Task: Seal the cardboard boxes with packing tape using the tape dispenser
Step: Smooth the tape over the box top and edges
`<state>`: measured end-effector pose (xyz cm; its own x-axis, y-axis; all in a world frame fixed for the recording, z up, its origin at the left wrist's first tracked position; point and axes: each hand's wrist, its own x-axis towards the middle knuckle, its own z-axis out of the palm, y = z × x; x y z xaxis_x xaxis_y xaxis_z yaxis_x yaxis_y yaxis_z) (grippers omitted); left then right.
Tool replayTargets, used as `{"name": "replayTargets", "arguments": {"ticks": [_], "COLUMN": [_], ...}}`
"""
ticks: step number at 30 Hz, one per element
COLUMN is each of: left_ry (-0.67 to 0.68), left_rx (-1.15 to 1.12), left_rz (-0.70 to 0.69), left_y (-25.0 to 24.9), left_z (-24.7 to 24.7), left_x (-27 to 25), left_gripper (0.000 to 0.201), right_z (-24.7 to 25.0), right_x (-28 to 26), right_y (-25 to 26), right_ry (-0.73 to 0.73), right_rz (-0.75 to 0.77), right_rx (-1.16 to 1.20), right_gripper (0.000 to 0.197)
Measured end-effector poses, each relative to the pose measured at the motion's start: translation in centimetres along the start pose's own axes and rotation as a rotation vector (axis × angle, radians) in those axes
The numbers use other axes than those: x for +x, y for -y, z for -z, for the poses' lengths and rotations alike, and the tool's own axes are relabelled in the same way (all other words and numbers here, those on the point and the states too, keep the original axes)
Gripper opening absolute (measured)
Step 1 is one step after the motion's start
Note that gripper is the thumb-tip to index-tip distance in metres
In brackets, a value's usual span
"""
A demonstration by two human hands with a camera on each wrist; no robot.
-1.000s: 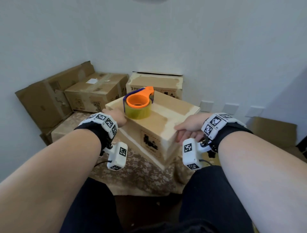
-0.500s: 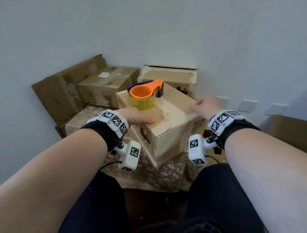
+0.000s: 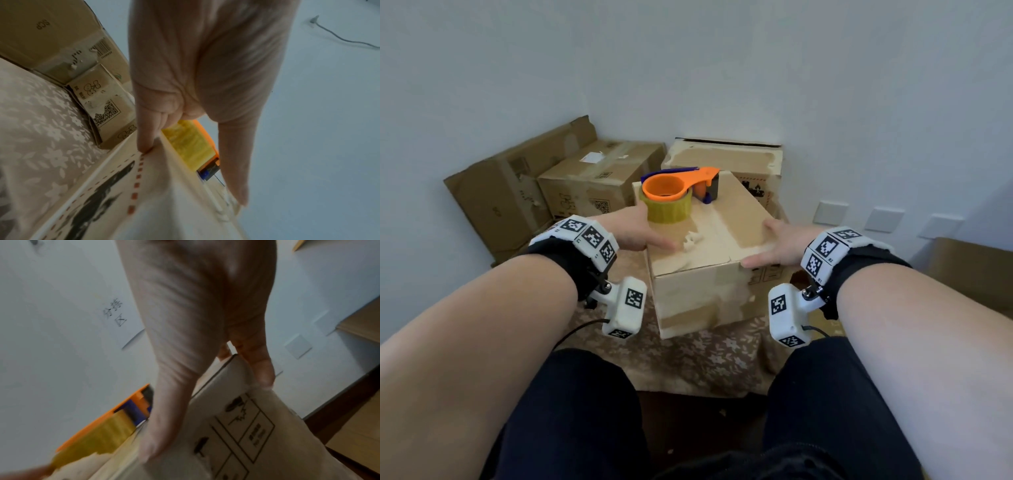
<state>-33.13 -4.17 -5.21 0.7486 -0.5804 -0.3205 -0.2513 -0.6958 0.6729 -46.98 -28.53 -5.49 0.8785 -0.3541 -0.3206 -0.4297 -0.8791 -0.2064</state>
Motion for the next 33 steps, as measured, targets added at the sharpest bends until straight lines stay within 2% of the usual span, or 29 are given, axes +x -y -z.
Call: {"name": "replayTargets", "arguments": {"ticks": [1,3,4,5,7,10,15,17,18,21,23,24,26,28,33], "left_ry": [0.021,0.05,0.062,0.061,0.023,-0.047,-0.079,-0.077,-0.121,-0.399,-0.49,-0.475,-0.364,-0.246,-0.202], "left_rx": [0.0,0.056,0.13,0.23,0.43,0.53,0.502,0.39,0.323,0.203,0.169,0.161,0.18,0.246,0.546], "left_rz": [-0.012,-0.02,-0.013,-0.004,0.022,0.021,0.048,0.049,0.036,-0.038,-0.06,-0.058,-0.032,0.002,0.006], "left_y": [0.0,-0.3,-0.6,-0.7,-0.5,0.1,0.9,0.6,0.2,-1.2,-2.2,-2.6,-3.3,-3.8,-4.7], "left_z": [0.1,0.2,0.2,0.2,0.1,0.6,2.4,3.2,3.6,4.4,4.4,4.4,4.3,4.2,3.7], "left_x": [-0.2,-1.3,-2.0,-2.4,-2.8,-3.0,-2.7,-2.5,-2.4,-1.4,-0.5,0.0,1.0,1.6,2.4], "left_gripper": [0.103,0.13,0.143,0.145,0.125,0.096,0.076,0.067,0.06,0.038,0.039,0.042,0.049,0.052,0.028], "right_z": [-0.1,-0.3,-0.4,-0.5,-0.8,-0.9,0.5,1.1,1.3,1.8,1.9,1.9,2.0,2.0,2.3], "right_x": [0.0,0.0,0.0,-0.1,-0.3,-0.1,1.1,1.4,1.7,2.5,3.1,3.4,3.8,3.9,3.8], "right_y": [0.5,1.5,2.1,2.6,3.7,4.7,5.8,6.4,6.5,6.7,6.7,6.7,6.7,6.9,7.1], "right_ry": [-0.017,-0.03,-0.034,-0.045,-0.087,-0.106,-0.106,-0.129,-0.146,-0.171,-0.156,-0.145,-0.12,-0.104,-0.07], "right_rz": [-0.007,-0.019,-0.023,-0.021,0.001,0.034,-0.011,-0.035,-0.04,-0.044,-0.032,-0.016,0.017,0.034,0.061], "right_rx": [-0.038,-0.088,-0.101,-0.111,-0.127,-0.157,-0.176,-0.179,-0.166,-0.061,0.009,0.033,0.072,0.107,0.194], "right_gripper": [0.11,0.107,0.105,0.102,0.092,0.083,0.071,0.066,0.064,0.056,0.051,0.049,0.044,0.048,0.048]}}
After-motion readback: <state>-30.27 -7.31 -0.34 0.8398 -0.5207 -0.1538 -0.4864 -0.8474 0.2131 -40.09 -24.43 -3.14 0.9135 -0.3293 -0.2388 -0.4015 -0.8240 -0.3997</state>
